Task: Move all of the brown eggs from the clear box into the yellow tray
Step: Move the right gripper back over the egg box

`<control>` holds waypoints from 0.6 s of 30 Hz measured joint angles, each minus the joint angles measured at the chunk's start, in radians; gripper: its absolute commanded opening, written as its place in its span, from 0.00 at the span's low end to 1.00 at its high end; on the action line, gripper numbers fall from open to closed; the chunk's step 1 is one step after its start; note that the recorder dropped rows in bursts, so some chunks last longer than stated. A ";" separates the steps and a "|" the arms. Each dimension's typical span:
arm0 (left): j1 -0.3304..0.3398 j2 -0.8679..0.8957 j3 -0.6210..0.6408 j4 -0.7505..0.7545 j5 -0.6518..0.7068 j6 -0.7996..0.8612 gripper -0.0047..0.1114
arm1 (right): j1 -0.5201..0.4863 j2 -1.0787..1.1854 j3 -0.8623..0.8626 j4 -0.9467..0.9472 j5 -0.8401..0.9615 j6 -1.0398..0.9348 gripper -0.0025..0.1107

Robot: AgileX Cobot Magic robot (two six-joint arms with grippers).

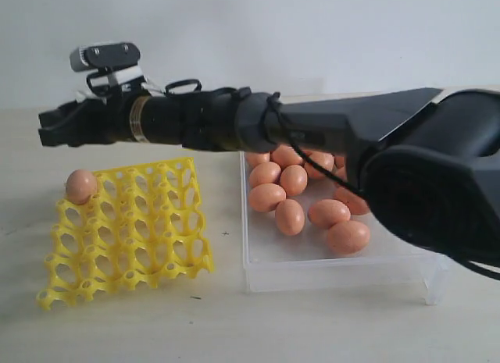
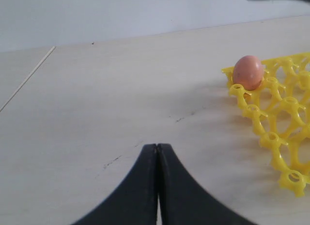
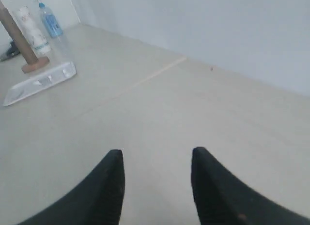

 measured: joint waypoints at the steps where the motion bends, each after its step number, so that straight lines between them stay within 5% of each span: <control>1: 0.000 0.000 0.000 0.000 0.000 0.000 0.04 | 0.000 -0.019 -0.002 -0.014 0.003 0.006 0.36; 9: 0.000 0.000 0.000 0.000 0.000 0.000 0.04 | 0.000 -0.196 0.064 -0.023 0.189 -0.123 0.35; 18: 0.000 0.000 0.000 0.000 0.000 0.000 0.04 | -0.002 -0.431 0.297 0.365 0.751 -0.877 0.30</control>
